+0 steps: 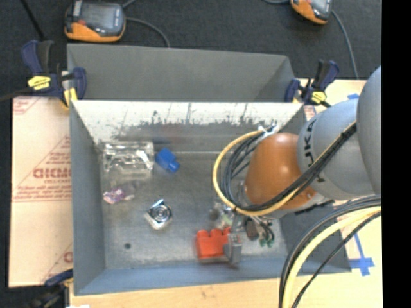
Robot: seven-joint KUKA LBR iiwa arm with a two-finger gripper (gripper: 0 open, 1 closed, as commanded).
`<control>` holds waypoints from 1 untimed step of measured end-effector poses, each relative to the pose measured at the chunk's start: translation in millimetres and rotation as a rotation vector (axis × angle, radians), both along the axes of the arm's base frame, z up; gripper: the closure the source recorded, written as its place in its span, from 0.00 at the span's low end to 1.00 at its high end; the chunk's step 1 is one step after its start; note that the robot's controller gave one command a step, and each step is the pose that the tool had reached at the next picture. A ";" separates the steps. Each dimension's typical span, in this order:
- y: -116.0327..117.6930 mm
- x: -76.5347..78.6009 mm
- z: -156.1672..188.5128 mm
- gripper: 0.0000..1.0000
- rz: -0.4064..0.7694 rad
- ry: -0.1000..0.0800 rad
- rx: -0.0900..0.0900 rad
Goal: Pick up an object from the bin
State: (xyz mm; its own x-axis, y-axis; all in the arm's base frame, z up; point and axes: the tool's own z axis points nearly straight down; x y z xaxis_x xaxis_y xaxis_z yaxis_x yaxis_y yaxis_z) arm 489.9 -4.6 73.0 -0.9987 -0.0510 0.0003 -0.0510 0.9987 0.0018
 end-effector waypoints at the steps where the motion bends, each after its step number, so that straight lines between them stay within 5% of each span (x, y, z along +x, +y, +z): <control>1: -2.8 1.5 1.3 1.00 0.000 0.005 -0.002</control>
Offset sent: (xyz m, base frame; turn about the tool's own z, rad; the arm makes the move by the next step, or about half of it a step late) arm 0.0000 0.0000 0.0000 0.0000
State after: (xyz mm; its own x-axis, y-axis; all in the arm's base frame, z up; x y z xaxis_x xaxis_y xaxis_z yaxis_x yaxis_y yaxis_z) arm 491.4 -7.4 74.3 -0.9987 -0.0513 0.0049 -0.0513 0.9987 0.0002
